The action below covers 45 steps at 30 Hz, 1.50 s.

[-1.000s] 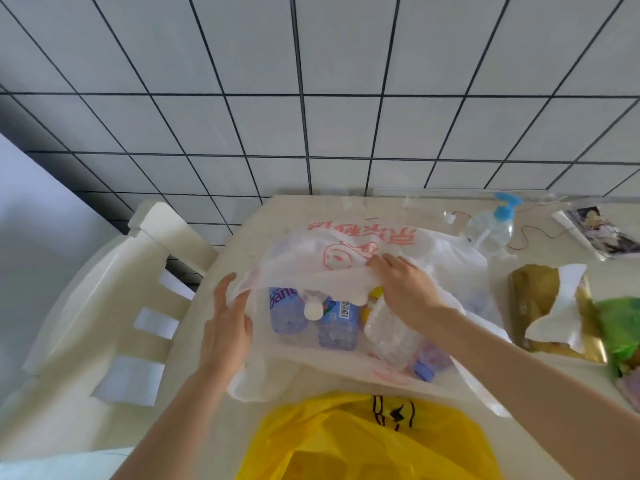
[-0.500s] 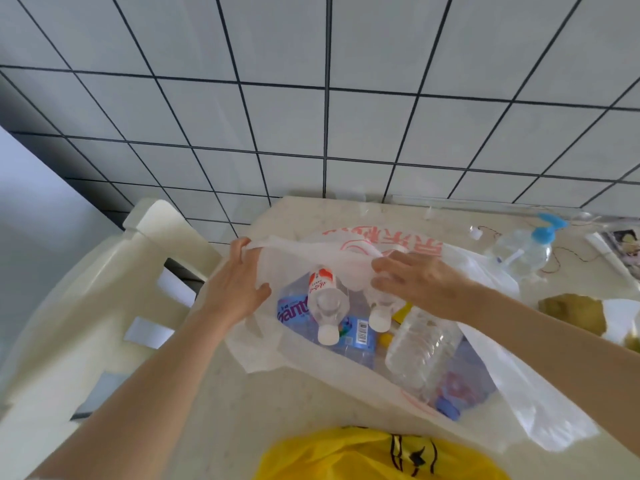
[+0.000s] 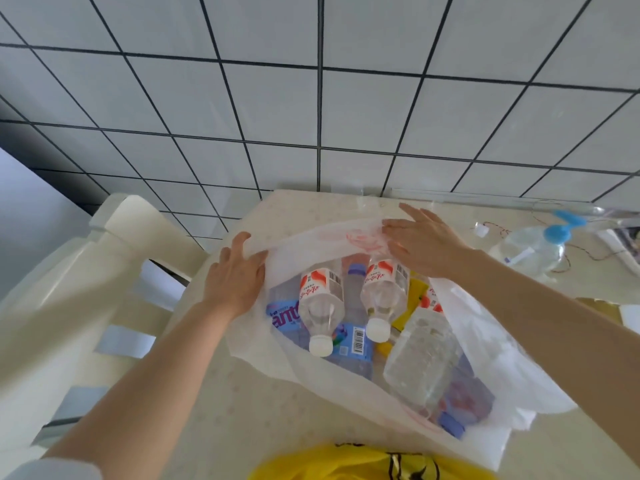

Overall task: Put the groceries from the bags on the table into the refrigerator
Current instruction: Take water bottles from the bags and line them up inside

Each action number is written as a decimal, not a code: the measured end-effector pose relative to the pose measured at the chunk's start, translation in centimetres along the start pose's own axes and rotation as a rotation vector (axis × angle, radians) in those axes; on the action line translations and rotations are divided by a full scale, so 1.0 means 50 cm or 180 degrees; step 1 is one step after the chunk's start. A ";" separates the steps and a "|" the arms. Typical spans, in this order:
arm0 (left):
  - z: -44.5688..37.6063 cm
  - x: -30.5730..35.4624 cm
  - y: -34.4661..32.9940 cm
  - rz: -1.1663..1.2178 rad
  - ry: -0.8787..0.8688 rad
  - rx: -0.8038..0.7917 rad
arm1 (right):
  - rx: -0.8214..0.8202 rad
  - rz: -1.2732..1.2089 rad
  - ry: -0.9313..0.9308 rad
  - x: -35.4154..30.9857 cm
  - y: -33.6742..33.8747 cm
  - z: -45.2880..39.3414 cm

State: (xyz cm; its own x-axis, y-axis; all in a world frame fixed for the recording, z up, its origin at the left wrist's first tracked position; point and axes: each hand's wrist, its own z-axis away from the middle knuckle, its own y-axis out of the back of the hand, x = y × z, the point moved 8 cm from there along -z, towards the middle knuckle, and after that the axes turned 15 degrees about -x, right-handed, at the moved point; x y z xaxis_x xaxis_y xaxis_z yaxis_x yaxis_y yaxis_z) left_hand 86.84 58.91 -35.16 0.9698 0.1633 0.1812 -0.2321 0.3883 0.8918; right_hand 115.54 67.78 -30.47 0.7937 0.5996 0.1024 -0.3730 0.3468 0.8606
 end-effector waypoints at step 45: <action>-0.045 0.193 0.029 -0.0008 -0.0882 -0.0258 | -0.0231 -0.2204 -0.0590 0.194 -0.251 0.238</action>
State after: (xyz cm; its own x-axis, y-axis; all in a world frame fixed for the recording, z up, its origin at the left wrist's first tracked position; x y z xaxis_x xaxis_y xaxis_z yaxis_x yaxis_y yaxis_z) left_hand 95.72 63.07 -33.04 0.9513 -0.0874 0.2955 -0.2242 0.4615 0.8584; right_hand 133.63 60.64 -34.33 0.9257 0.0945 -0.3662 0.2196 0.6540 0.7239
